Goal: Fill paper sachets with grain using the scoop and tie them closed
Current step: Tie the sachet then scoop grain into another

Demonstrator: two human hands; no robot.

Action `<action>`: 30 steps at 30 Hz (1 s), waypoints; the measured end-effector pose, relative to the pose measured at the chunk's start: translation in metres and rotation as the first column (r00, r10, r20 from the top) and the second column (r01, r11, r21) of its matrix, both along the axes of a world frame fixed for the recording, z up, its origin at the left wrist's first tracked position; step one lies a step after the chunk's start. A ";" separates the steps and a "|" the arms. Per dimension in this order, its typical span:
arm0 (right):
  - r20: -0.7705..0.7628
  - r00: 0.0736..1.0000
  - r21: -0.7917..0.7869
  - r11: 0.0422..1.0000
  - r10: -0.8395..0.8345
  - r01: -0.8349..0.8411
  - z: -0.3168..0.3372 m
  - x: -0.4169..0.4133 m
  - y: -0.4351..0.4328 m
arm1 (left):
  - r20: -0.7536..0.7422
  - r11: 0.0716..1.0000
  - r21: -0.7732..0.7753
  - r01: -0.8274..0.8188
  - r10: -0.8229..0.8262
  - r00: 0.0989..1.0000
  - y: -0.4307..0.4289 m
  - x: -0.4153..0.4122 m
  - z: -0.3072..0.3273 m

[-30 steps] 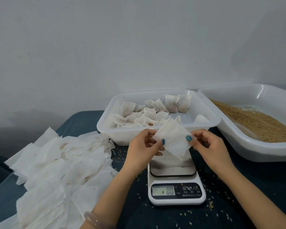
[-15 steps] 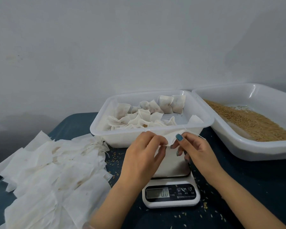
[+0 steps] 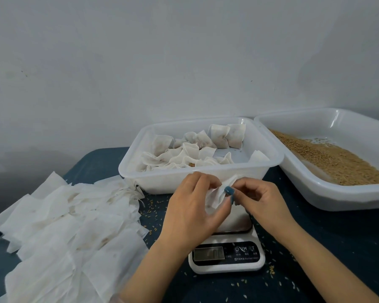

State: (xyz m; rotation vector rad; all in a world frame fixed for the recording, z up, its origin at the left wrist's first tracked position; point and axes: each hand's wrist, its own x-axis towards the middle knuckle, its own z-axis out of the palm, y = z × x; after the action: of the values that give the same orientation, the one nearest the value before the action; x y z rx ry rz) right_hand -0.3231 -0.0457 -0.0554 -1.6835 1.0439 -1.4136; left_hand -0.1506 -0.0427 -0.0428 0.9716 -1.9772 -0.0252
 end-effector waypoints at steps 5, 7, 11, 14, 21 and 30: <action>-0.045 0.998 -0.015 0.999 -0.049 0.048 -0.001 -0.001 -0.001 | -0.018 1.000 0.028 -0.002 0.003 1.000 0.000 0.001 0.000; -0.077 0.994 -0.009 0.997 -0.075 0.075 -0.002 -0.002 -0.001 | -0.047 0.998 0.055 0.018 -0.016 0.999 -0.001 0.001 0.001; -0.148 0.984 -0.025 0.995 -0.098 0.095 -0.004 -0.001 0.001 | -0.028 0.998 0.028 -0.059 0.059 0.998 -0.003 0.004 -0.002; -0.204 0.972 -0.082 0.992 -0.113 0.098 -0.006 0.000 0.002 | 0.030 0.996 0.008 -0.091 0.091 0.995 -0.005 0.007 -0.004; -0.358 0.921 -0.166 0.981 -0.154 0.100 -0.008 0.000 0.003 | 0.036 0.993 -0.032 -0.117 0.118 0.992 -0.007 0.007 -0.003; -0.241 0.968 -0.050 0.997 -0.061 0.051 -0.005 0.001 0.004 | 0.132 0.995 -0.083 0.055 -0.043 0.990 -0.007 0.009 0.003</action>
State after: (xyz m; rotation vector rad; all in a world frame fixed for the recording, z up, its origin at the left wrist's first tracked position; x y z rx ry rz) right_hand -0.3223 -0.0412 -0.0604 -1.9081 1.2103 -1.2953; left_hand -0.1411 -0.0493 -0.0395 0.8877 -2.1035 0.0979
